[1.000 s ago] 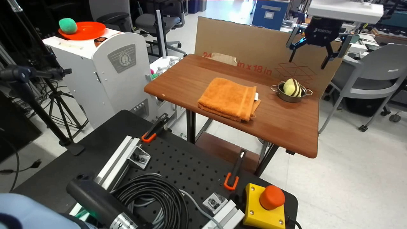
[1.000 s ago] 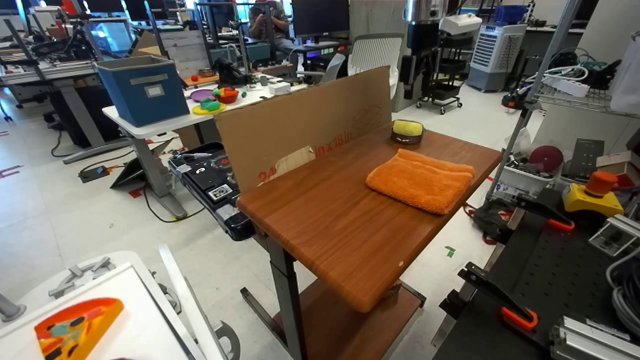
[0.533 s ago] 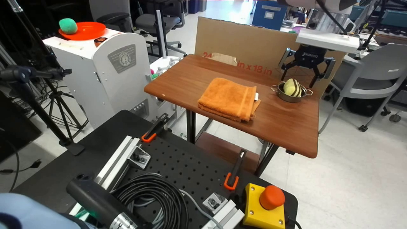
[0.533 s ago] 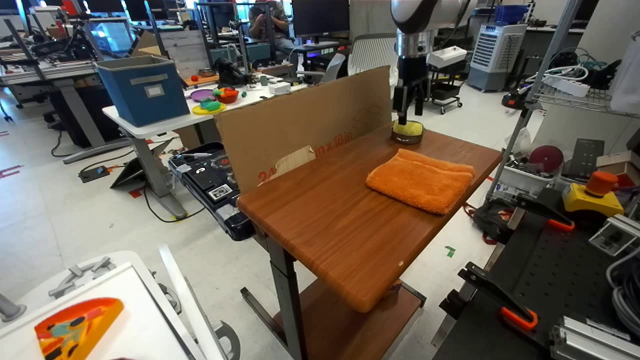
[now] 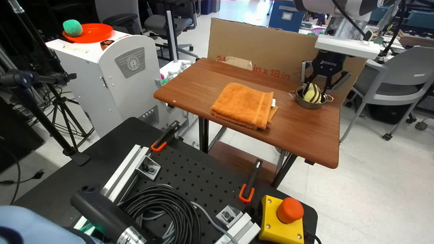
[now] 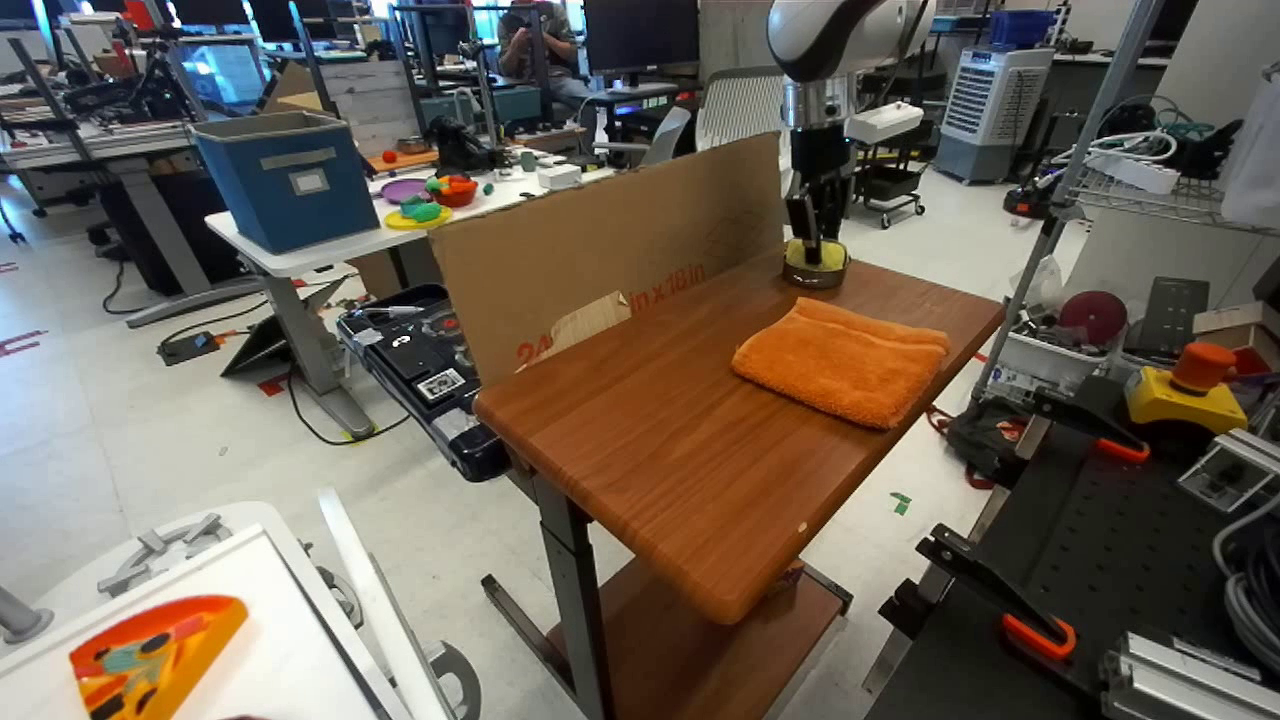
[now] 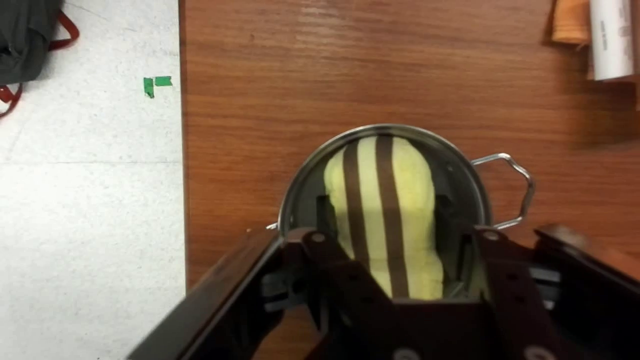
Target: Pick up the object from the silver bowl and put it on the table.
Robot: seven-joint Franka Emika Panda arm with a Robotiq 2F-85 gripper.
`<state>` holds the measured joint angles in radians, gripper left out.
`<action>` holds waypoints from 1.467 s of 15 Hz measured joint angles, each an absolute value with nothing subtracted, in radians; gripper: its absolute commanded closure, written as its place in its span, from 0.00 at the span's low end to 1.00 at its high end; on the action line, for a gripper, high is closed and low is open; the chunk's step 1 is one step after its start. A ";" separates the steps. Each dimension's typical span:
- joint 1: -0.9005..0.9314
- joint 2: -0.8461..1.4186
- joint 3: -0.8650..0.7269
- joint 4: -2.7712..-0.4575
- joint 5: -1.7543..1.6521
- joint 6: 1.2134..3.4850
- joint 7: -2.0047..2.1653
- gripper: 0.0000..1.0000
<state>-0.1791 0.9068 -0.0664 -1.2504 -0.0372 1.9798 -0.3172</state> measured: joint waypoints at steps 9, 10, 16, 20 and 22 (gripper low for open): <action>-0.181 0.760 -0.063 -1.315 -0.043 1.965 -0.329 0.97; -0.182 0.723 -0.065 -1.355 -0.049 1.965 -0.329 0.97; -0.203 0.547 -0.085 -1.640 -0.060 1.965 -0.329 0.97; -0.216 0.528 -0.100 -1.776 -0.065 1.986 -0.329 0.97; -0.220 0.533 -0.107 -1.829 -0.072 2.033 -0.329 0.97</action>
